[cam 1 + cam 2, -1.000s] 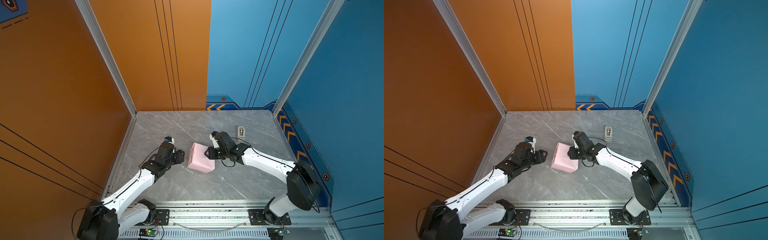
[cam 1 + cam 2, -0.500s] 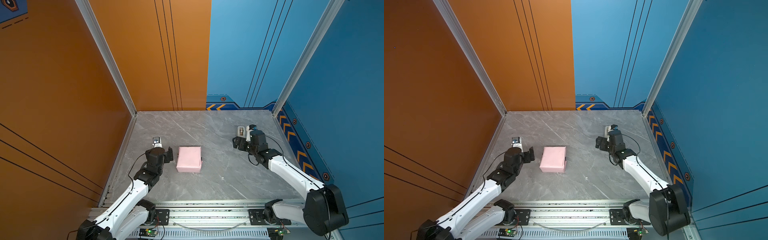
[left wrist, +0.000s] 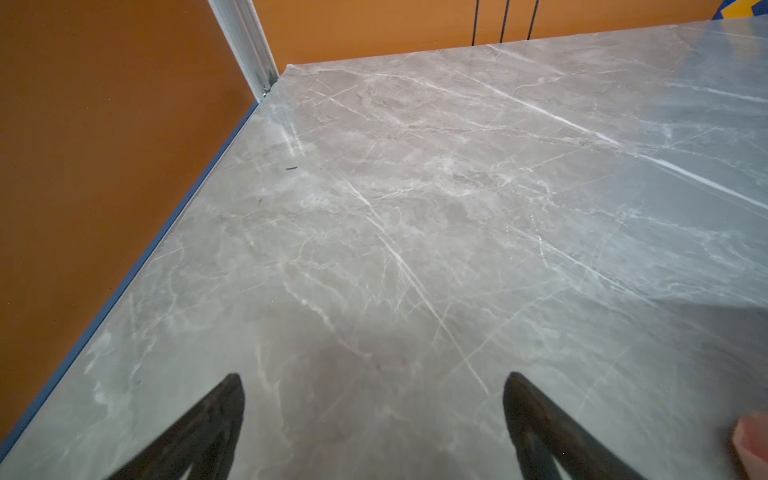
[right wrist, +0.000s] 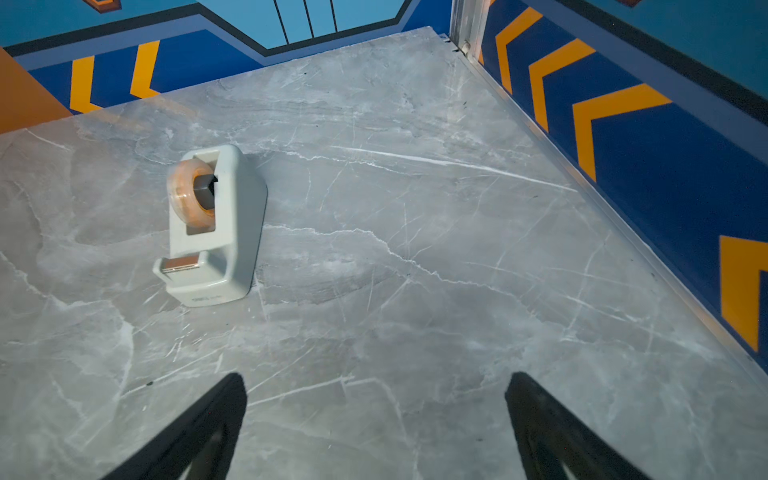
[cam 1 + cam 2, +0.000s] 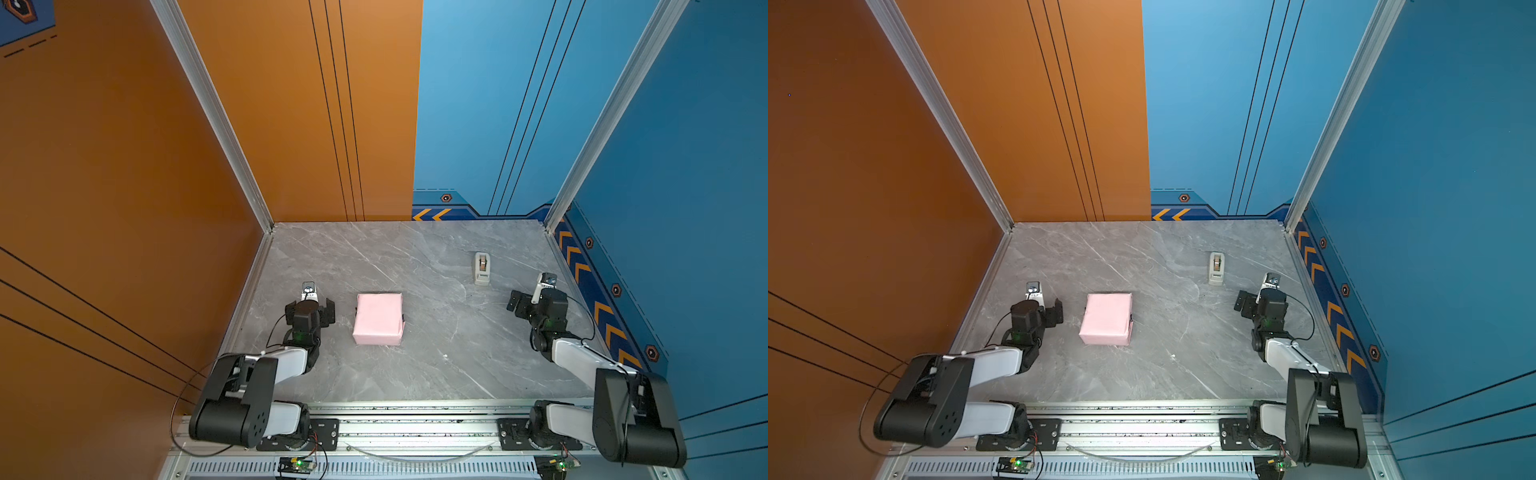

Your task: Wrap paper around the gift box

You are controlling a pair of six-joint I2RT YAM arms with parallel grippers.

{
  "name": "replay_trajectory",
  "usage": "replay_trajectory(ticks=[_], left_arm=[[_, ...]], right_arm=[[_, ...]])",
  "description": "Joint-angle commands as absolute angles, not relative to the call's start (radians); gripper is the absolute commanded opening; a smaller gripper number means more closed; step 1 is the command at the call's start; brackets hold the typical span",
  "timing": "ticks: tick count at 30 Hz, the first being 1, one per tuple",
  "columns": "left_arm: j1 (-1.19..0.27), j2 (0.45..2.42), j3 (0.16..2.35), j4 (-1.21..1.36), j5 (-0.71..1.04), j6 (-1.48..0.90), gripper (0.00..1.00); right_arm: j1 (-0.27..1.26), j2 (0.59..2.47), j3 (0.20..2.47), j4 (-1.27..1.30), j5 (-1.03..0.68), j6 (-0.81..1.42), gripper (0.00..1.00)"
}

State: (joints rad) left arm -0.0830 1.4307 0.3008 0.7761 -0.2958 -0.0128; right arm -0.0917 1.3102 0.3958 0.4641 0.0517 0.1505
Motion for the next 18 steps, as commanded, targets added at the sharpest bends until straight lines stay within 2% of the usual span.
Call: replay_trajectory(ticks=[1, 3, 5, 8, 10, 11, 13, 18], left_arm=[[-0.042, 1.597, 0.315, 1.102, -0.176, 0.015, 0.98], [-0.016, 1.519, 0.338, 0.938, -0.17, -0.024, 0.98], [-0.006, 1.565, 0.336, 1.008, -0.21, -0.047, 0.98], [-0.018, 1.543, 0.359, 0.926, -0.23, -0.046, 0.98], [-0.024, 1.558, 0.351, 0.968, -0.24, -0.039, 0.98], [-0.027, 1.558, 0.35, 0.973, -0.243, -0.038, 0.98], [-0.029, 1.559, 0.352, 0.97, -0.247, -0.033, 0.98], [-0.049, 1.562, 0.368, 0.946, -0.251, -0.007, 0.98]], right_arm=[[-0.09, 1.372, 0.434, 0.597, 0.016, 0.11, 1.0], [-0.076, 1.395, 0.443, 0.61, 0.006, 0.117, 1.0], [-0.041, 1.444, 0.382, 0.794, 0.003, 0.094, 1.0], [0.027, 1.549, 0.365, 0.931, 0.054, 0.033, 1.0], [-0.017, 1.528, 0.382, 0.854, 0.001, 0.066, 1.0], [-0.009, 1.544, 0.368, 0.909, 0.014, 0.065, 1.0], [-0.001, 1.526, 0.387, 0.844, 0.033, 0.056, 1.0], [0.006, 1.535, 0.383, 0.863, 0.046, 0.054, 1.0]])
